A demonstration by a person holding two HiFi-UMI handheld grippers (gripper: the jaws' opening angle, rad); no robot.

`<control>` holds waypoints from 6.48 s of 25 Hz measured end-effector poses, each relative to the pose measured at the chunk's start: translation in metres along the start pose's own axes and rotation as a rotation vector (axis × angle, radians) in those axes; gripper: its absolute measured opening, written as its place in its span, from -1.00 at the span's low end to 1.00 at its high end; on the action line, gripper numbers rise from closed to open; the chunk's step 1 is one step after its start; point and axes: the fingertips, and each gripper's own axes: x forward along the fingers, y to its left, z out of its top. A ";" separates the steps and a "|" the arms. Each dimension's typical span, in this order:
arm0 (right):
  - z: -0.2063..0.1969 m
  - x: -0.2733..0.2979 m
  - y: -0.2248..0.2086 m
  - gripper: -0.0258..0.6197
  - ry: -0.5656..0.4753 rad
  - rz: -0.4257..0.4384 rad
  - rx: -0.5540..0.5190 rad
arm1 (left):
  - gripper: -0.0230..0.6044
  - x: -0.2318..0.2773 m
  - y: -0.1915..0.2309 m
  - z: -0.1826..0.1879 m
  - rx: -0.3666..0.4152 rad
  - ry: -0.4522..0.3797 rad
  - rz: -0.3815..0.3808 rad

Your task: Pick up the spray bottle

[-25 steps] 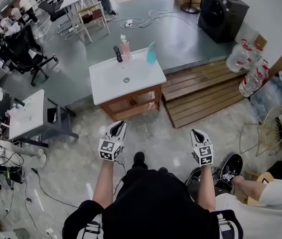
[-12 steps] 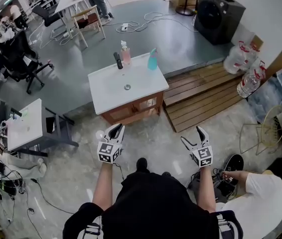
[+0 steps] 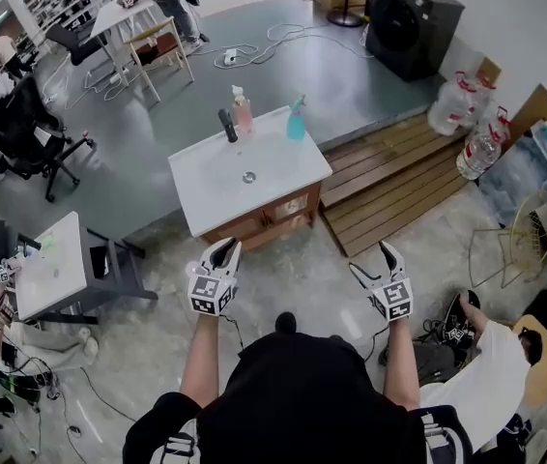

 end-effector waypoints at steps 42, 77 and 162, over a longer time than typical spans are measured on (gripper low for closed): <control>0.050 0.222 -0.111 0.42 0.026 0.111 -0.049 | -0.75 0.145 0.135 0.028 -0.041 0.016 0.145; 0.090 0.408 -0.270 0.44 0.033 0.321 -0.120 | -0.75 0.316 0.180 0.060 -0.096 0.094 0.300; 0.137 0.730 -0.254 0.21 0.050 0.231 -0.171 | -0.75 0.370 0.407 0.057 -0.099 0.106 0.322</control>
